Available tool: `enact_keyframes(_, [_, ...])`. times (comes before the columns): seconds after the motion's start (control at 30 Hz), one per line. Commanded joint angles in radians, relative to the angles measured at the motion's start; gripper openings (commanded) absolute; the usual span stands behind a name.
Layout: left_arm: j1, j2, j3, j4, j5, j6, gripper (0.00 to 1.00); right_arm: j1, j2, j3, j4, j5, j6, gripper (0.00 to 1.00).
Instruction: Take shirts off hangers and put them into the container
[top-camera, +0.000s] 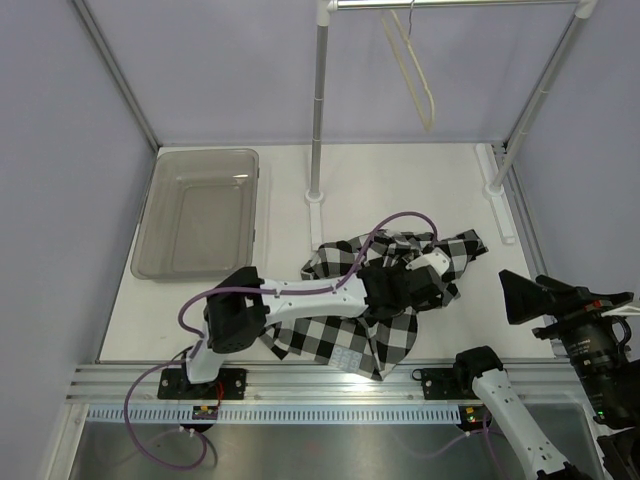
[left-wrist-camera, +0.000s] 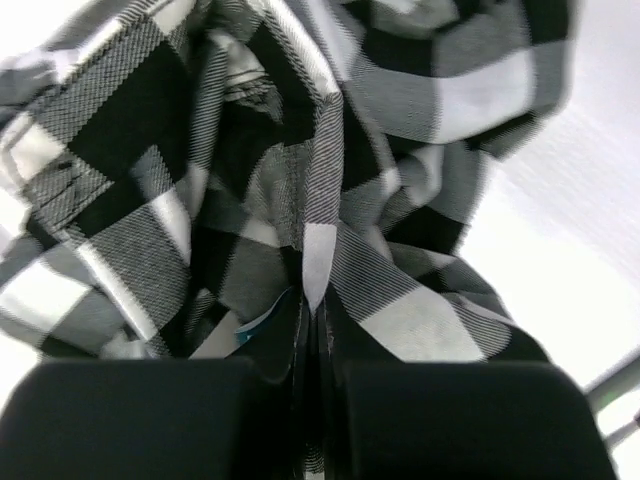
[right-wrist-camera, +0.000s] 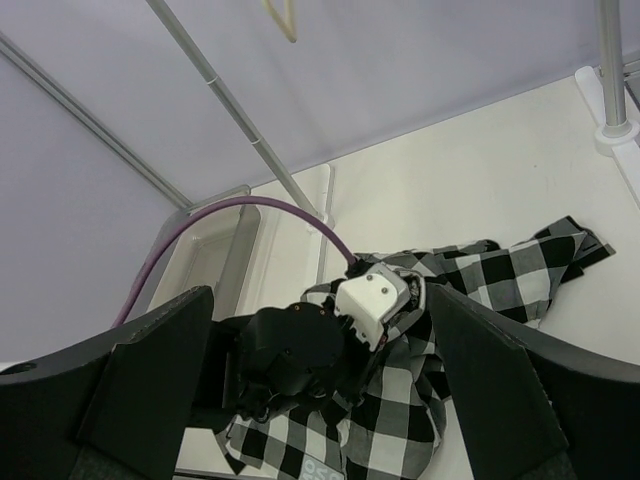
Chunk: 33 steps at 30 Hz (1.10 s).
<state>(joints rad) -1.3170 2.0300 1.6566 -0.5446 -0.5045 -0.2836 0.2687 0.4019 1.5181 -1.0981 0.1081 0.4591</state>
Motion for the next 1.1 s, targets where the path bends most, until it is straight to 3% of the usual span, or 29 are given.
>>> enact_keyframes(0.0, [0.004,-0.074,0.016,0.044,-0.164,0.041,0.0,0.003,-0.002,-0.004,0.015,-0.025,-0.014,0.99])
enact_keyframes(0.1, [0.001,-0.223,0.02,0.077,-0.268,0.148,0.0,0.004,0.002,-0.027,0.014,-0.027,-0.022,0.99])
enact_keyframes(0.23, [0.001,-0.352,0.149,0.064,-0.351,0.372,0.0,0.006,0.0,-0.061,0.035,-0.051,-0.019,0.99])
enact_keyframes(0.37, [-0.01,-0.519,0.152,0.352,-0.414,0.705,0.0,0.004,0.008,-0.093,0.07,-0.102,0.004,1.0])
enact_keyframes(0.4, [-0.01,-0.58,0.154,0.415,-0.413,0.847,0.0,0.004,0.011,-0.105,0.078,-0.14,0.007,1.0])
enact_keyframes(0.53, [-0.01,-0.736,0.106,0.7,-0.255,1.199,0.0,0.006,0.026,-0.137,0.106,-0.192,0.007,0.99])
enact_keyframes(0.57, [-0.01,-0.763,0.062,0.888,-0.215,1.341,0.0,0.006,0.034,-0.144,0.115,-0.205,0.004,0.99])
enact_keyframes(0.67, [-0.01,-0.838,0.039,1.168,-0.116,1.474,0.0,0.006,0.052,-0.17,0.135,-0.248,-0.011,0.99])
enact_keyframes(0.77, [-0.008,-0.908,0.014,1.313,0.036,1.552,0.0,0.004,0.069,-0.194,0.165,-0.274,-0.019,1.0])
enact_keyframes(0.83, [-0.008,-0.909,0.073,1.295,0.057,1.545,0.0,0.004,0.075,-0.225,0.193,-0.307,-0.02,0.99])
enact_keyframes(0.93, [-0.001,-0.881,0.231,1.119,0.047,1.456,0.0,0.004,0.072,-0.304,0.257,-0.399,-0.026,0.99])
enact_keyframes(1.07, [0.001,-0.814,0.426,0.783,0.015,1.269,0.0,0.004,0.084,-0.45,0.398,-0.62,0.012,0.99])
